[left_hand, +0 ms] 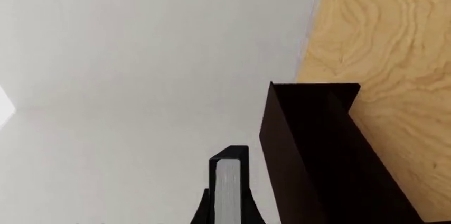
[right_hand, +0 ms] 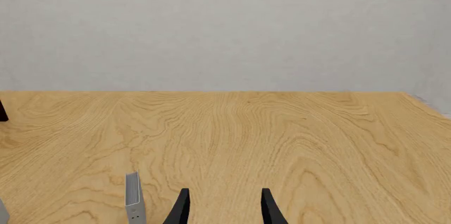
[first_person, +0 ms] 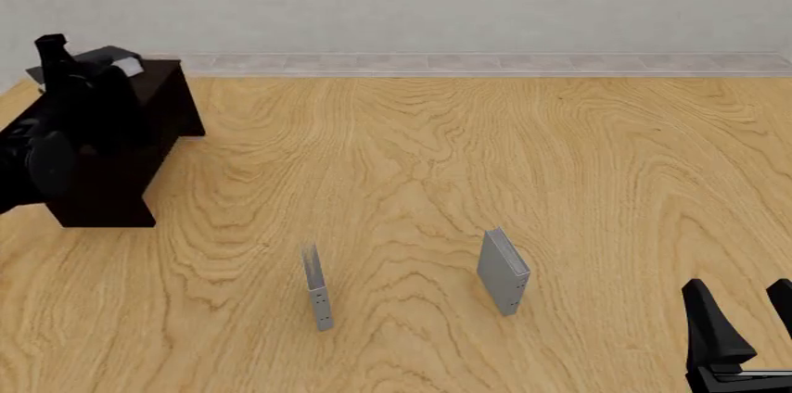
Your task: Pick up the book in the middle and place it on the cabinet shelf.
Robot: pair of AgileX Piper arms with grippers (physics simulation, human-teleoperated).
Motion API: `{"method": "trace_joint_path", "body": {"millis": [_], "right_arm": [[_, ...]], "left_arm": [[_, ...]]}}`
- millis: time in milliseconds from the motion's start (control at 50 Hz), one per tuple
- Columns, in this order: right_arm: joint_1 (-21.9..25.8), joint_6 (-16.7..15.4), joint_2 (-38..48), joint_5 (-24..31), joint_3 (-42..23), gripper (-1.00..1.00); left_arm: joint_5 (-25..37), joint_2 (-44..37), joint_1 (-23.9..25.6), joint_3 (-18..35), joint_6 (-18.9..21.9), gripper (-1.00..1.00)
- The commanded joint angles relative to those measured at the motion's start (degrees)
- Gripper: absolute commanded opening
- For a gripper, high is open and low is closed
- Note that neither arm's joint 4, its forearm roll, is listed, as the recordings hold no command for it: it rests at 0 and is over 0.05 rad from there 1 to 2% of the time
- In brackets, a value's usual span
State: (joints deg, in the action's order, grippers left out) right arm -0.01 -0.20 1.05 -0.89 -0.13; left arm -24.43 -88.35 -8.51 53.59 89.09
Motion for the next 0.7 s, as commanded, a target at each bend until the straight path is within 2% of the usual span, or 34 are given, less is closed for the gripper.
{"method": "trace_joint_path", "body": {"millis": [20,380,700], "right_arm": [[0.0,0.0,0.0,0.0,0.0,1.0],[0.0,0.0,0.0,0.0,0.0,1.0],[0.0,0.0,0.0,0.0,0.0,1.0]], "left_arm": [[-1.4,-1.2,-1.2,1.8,-0.2,-1.0],[-2.1,-3.6,-2.3,2.9,-1.5,-1.0],[-4.6,-6.5,-4.1,1.6,0.4,-1.0]]}}
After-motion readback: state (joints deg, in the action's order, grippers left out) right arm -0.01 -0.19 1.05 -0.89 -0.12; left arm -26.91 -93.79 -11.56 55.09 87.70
